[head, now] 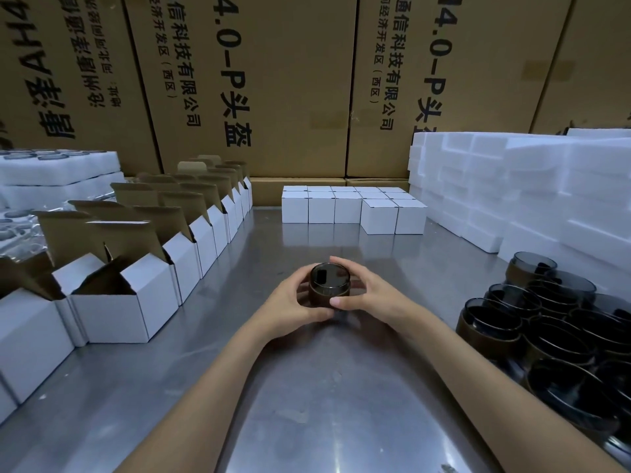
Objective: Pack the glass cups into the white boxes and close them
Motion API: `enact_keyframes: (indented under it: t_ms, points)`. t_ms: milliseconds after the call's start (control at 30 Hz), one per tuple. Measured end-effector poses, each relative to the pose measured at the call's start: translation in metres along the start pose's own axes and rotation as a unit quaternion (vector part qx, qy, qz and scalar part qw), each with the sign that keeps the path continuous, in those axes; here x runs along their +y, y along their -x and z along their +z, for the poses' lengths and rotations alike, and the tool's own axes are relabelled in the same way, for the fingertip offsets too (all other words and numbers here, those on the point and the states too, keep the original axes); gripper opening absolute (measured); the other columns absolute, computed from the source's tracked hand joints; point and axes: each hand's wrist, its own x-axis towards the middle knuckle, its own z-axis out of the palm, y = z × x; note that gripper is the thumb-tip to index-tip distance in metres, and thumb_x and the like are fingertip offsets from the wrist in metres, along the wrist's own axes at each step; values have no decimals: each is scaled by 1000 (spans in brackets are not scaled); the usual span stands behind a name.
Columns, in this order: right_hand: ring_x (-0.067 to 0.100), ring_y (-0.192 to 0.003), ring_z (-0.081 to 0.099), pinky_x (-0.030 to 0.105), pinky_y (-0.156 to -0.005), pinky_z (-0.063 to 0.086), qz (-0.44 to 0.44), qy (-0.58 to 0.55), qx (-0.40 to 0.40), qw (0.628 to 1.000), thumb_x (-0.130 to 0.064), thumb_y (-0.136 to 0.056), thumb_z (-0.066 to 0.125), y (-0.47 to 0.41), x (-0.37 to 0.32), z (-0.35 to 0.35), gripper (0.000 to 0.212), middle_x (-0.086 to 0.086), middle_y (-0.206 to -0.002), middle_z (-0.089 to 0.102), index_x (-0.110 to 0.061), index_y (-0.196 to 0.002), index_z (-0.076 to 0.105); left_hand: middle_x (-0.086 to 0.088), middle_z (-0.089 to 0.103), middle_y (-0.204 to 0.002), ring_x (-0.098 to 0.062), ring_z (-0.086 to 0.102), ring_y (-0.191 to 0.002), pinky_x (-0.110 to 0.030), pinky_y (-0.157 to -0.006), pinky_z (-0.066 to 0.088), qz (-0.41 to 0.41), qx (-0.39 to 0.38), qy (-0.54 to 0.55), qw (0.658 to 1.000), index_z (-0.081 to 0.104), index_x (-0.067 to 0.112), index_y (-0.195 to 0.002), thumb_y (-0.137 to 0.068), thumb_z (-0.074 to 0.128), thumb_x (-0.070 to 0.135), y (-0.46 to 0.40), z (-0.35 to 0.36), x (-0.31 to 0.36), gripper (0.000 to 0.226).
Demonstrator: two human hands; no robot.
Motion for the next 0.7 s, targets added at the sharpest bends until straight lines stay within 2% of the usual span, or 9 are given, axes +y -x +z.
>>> enact_keyframes:
  t_ms: [67, 133, 233, 367, 433, 500, 633, 700]
  points:
    - [7, -117, 53, 17, -97, 45, -1, -24, 5, 1000, -3, -81, 72, 0, 1, 3, 70, 2, -135, 52, -21, -141, 40, 8, 62, -117, -8, 61, -110, -12, -88, 46, -4, 18, -1, 1000, 51, 26, -121, -70, 81, 1, 0, -1, 0, 64]
    - [13, -122, 52, 28, -104, 43, -4, -5, 16, 1000, -8, -79, 75, -1, 3, 6, 69, 1, -134, 53, -20, -138, 41, 3, 62, -119, -11, 61, -109, -22, -93, 49, -8, 36, -29, 999, 53, 22, -122, -69, 84, 11, 0, 1, -1, 62]
    - [12, -120, 53, 28, -103, 43, -26, 35, 36, 998, -16, -76, 79, -1, 6, 12, 69, -3, -125, 57, -24, -135, 44, -2, 58, -120, -14, 61, -108, -32, -96, 49, -3, 58, -60, 997, 52, 19, -122, -68, 86, 18, 1, 3, -1, 64]
    - [9, -116, 54, 21, -99, 43, -69, 32, 91, 993, -5, -69, 82, 2, 6, 15, 70, -10, -118, 58, -29, -125, 48, -2, 54, -125, -11, 52, -117, -25, -101, 43, 41, 58, -72, 995, 47, 18, -126, -67, 86, 12, 2, 2, 0, 70]
    - [3, -113, 52, 12, -95, 39, -97, 50, 114, 988, 0, -66, 81, 4, 5, 16, 70, -16, -118, 56, -31, -120, 48, 2, 54, -125, -11, 50, -120, -28, -103, 40, 62, 56, -87, 993, 47, 17, -127, -68, 83, 7, 3, 2, 1, 70]
    - [-2, -111, 50, 7, -89, 37, -111, 60, 120, 985, 2, -65, 80, 6, 4, 18, 70, -14, -119, 55, -34, -114, 46, 7, 55, -122, -10, 50, -120, -29, -103, 41, 80, 64, -98, 990, 48, 17, -124, -69, 80, 3, 3, 3, 1, 65]
    - [8, -112, 50, 18, -93, 40, -125, 75, 125, 981, 5, -64, 80, 6, 4, 19, 69, -1, -120, 54, -29, -113, 45, 13, 55, -116, -9, 51, -118, -23, -98, 41, 95, 76, -101, 987, 50, 21, -117, -71, 79, 2, 2, 4, 0, 57]
    - [12, -112, 51, 21, -95, 41, -128, 76, 126, 981, 6, -63, 79, 6, 3, 19, 69, 2, -120, 53, -26, -113, 46, 15, 55, -115, -8, 52, -117, -13, -94, 39, 99, 76, -101, 987, 50, 25, -115, -71, 78, 1, 2, 3, 0, 58]
